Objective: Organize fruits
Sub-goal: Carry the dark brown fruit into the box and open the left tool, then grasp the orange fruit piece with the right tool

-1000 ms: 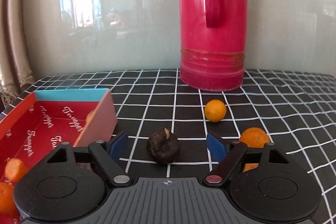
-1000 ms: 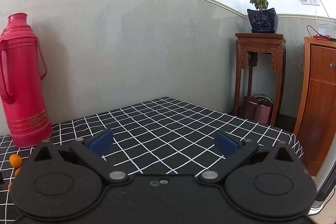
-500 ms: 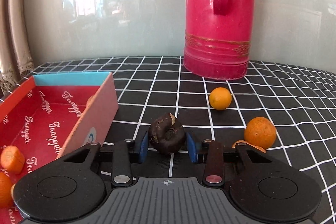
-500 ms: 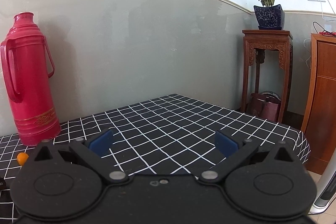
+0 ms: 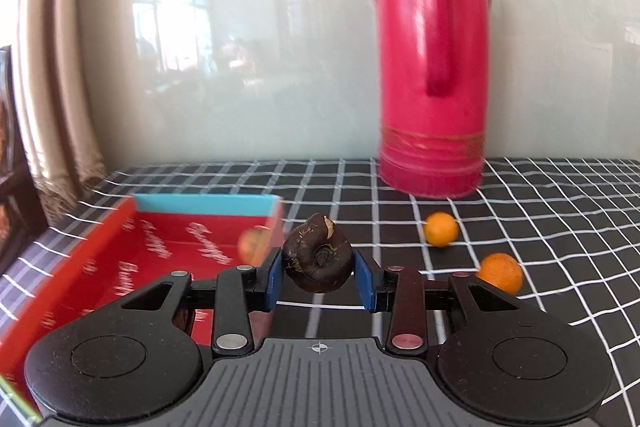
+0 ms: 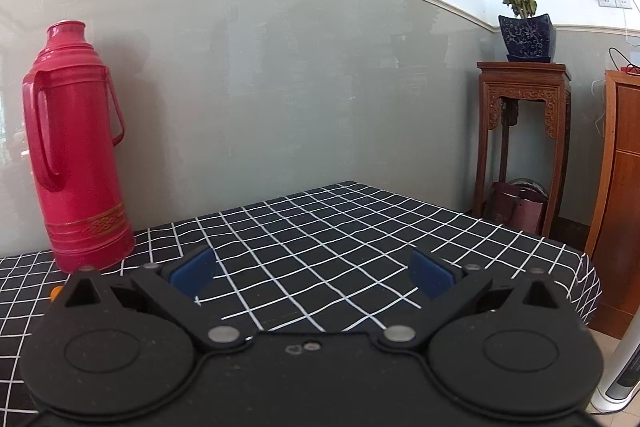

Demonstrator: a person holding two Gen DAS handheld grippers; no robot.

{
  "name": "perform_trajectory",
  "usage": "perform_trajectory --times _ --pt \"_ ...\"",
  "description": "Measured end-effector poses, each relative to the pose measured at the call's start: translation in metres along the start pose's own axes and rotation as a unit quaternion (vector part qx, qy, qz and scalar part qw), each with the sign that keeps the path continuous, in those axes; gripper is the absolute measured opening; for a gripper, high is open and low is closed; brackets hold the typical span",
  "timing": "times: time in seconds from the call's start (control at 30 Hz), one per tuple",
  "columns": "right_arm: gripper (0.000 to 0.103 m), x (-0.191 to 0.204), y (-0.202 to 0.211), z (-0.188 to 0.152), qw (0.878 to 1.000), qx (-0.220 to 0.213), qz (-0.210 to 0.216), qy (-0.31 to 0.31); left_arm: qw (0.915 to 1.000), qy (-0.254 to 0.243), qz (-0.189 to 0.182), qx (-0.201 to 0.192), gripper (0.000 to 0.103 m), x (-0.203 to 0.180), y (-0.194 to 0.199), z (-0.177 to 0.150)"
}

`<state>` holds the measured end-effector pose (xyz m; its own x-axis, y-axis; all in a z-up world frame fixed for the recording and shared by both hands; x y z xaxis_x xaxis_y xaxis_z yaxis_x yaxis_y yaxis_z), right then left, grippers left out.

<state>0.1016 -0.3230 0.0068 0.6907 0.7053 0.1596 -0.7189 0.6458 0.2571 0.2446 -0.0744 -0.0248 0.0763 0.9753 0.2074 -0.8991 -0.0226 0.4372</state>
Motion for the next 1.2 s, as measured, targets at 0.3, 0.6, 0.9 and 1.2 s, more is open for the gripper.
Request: perform_trajectory --times 0.3,0.6,0.9,1.2 --pt "0.097 0.04 0.009 -0.017 0.997 0.017 0.056 0.043 0.9959 0.033 0.081 0.022 0.038 0.081 0.003 -0.019" --pt "0.097 0.076 0.014 -0.029 0.993 0.03 0.094 0.068 0.9898 0.066 0.116 0.05 0.039 0.126 -0.009 -0.045" --pt "0.097 0.127 0.01 -0.06 0.977 0.109 0.165 0.076 0.9871 0.074 0.141 0.009 0.086 0.145 0.018 -0.042" --pt "0.076 0.164 -0.003 -0.08 0.964 0.157 0.192 0.09 0.9803 0.09 0.174 -0.026 0.097 0.178 0.054 -0.048"
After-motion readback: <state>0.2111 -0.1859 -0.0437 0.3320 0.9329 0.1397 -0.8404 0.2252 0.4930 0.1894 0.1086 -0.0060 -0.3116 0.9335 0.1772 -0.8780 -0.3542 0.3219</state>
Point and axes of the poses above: each gripper's, at about its wrist camera, not at the fingertips, and y roughly against the way its jaws point, x to its left, z to its top, the point moved 7 cm from there along -y, roughly the way its jaws point, and after that the axes turned 7 degrees about -y, right-handed, at the moved point
